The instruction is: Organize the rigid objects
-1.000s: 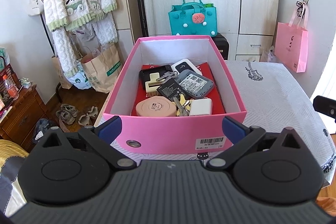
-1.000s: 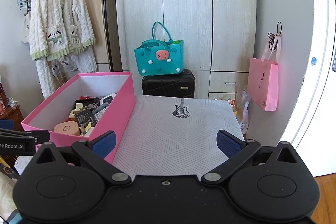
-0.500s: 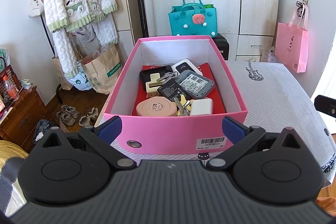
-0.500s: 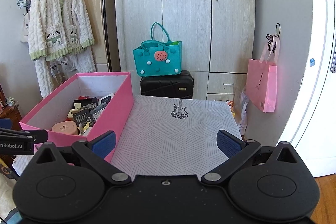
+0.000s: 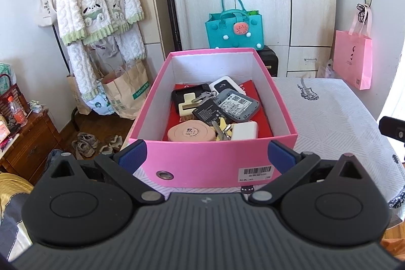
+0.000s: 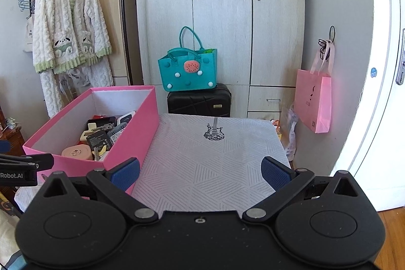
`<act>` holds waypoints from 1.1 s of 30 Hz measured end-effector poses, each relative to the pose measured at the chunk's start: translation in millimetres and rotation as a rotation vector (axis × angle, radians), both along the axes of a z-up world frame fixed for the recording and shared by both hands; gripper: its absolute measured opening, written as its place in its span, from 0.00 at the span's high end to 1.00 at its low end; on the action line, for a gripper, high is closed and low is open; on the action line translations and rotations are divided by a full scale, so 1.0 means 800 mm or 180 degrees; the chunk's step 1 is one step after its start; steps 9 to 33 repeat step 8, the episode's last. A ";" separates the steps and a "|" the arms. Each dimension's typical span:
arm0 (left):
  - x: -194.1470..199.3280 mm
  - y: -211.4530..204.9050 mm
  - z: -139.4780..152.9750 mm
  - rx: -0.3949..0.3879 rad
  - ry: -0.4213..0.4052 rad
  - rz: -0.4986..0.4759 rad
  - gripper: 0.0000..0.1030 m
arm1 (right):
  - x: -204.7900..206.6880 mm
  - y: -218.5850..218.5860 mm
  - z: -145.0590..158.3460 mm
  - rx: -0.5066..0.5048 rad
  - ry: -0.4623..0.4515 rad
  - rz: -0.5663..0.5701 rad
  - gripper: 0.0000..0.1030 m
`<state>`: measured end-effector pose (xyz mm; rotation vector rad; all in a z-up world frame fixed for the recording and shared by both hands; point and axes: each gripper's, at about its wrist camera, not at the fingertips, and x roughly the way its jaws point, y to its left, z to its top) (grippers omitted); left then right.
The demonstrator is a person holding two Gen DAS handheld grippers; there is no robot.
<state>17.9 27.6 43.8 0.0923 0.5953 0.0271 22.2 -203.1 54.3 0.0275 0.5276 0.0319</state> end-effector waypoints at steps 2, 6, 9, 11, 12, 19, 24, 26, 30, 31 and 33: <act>0.000 0.000 0.000 0.0001 0.0004 0.0003 0.00 | -0.001 0.000 0.000 0.0005 0.0000 -0.0001 0.00; -0.001 -0.001 -0.001 -0.0008 0.0010 0.0008 0.00 | -0.001 0.001 -0.001 -0.0005 -0.0002 0.0006 0.00; -0.001 0.000 -0.001 -0.0007 0.0013 0.0004 0.00 | -0.001 0.002 -0.001 -0.0013 -0.0004 0.0009 0.00; -0.001 0.000 -0.001 -0.0007 0.0013 0.0004 0.00 | -0.001 0.002 -0.001 -0.0013 -0.0004 0.0009 0.00; -0.001 0.000 -0.001 -0.0007 0.0013 0.0004 0.00 | -0.001 0.002 -0.001 -0.0013 -0.0004 0.0009 0.00; -0.001 0.000 -0.001 -0.0007 0.0013 0.0004 0.00 | -0.001 0.002 -0.001 -0.0013 -0.0004 0.0009 0.00; -0.001 0.000 -0.001 -0.0007 0.0013 0.0004 0.00 | -0.001 0.002 -0.001 -0.0013 -0.0004 0.0009 0.00; -0.001 0.000 -0.001 -0.0007 0.0013 0.0004 0.00 | -0.001 0.002 -0.001 -0.0013 -0.0004 0.0009 0.00; -0.001 0.000 -0.001 -0.0007 0.0013 0.0004 0.00 | -0.001 0.002 -0.001 -0.0013 -0.0004 0.0009 0.00; -0.001 0.000 -0.001 -0.0007 0.0013 0.0004 0.00 | -0.001 0.002 -0.001 -0.0013 -0.0004 0.0009 0.00; -0.001 0.000 -0.001 -0.0007 0.0013 0.0004 0.00 | -0.001 0.002 -0.001 -0.0013 -0.0004 0.0009 0.00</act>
